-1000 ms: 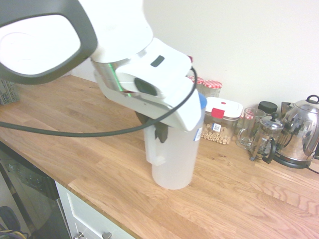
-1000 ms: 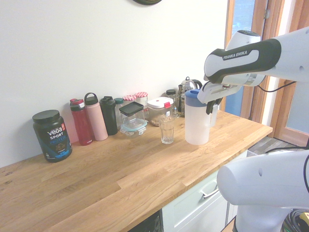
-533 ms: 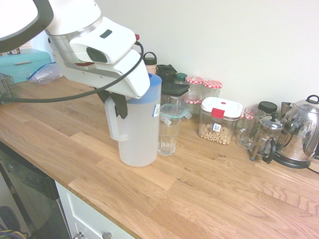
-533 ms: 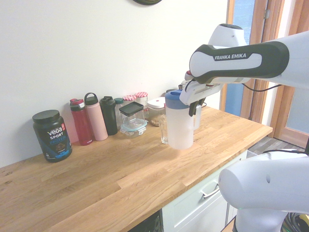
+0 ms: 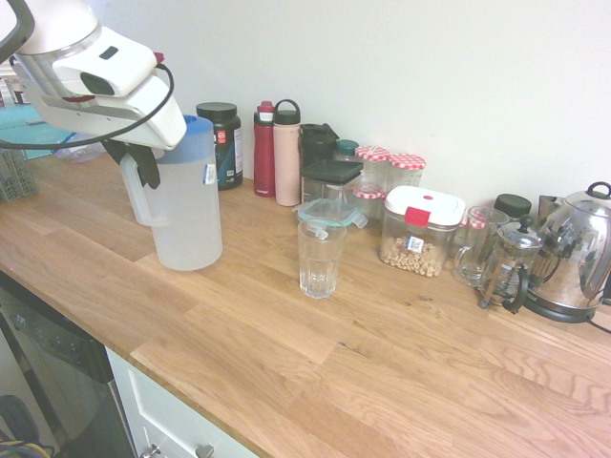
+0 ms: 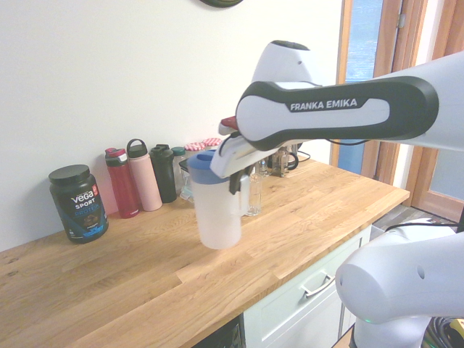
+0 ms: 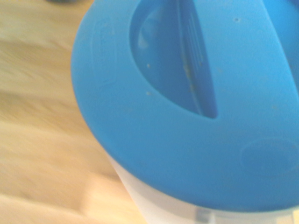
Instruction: Pour me some water
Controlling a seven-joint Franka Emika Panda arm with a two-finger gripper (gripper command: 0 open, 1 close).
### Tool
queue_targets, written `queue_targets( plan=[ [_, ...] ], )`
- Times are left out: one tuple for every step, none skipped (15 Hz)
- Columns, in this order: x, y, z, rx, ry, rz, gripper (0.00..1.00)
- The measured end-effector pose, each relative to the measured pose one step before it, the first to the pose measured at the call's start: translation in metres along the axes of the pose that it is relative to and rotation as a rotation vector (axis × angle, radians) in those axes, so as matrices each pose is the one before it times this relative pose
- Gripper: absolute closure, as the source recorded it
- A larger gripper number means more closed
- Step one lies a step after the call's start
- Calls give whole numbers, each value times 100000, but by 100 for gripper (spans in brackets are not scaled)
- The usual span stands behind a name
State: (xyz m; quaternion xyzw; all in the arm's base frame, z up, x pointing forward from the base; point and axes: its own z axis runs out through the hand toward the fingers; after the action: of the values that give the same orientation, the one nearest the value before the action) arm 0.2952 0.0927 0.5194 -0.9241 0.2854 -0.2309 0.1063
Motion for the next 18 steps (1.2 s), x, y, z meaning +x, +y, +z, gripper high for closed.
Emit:
queue_targets(
  plan=[
    [-851, -1292, 936, 474, 700, -1153, 100],
    [-584, -1001, 1019, 563, 464, -686, 100],
    [-456, -1027, 1064, 1532, 1000, -59, 100],
    [-311, -939, 1121, 1841, 1079, 290, 100],
    [-118, -785, 1102, 1182, 181, 374, 100],
    [89, -781, 879, 566, -268, 423, 100],
    [238, -734, 674, 102, -731, 416, 100],
    [274, -843, 516, -452, -926, -40, 100],
    [336, -936, 420, -510, -630, -63, 100],
    [358, -832, 401, -676, -233, -457, 100],
    [337, -671, 429, -956, 69, -321, 100],
    [281, -460, 547, -1276, -32, -175, 100],
    [170, -285, 625, -1775, -323, 38, 100],
    [200, -208, 514, -2133, 22, 655, 100],
    [361, -267, 152, -2036, 177, 1168, 100],
    [288, -242, 70, -1933, -269, 1059, 100],
    [200, -284, 46, -1275, -181, 1081, 100],
    [121, -277, 46, -1186, -43, 1331, 100]
  ],
)
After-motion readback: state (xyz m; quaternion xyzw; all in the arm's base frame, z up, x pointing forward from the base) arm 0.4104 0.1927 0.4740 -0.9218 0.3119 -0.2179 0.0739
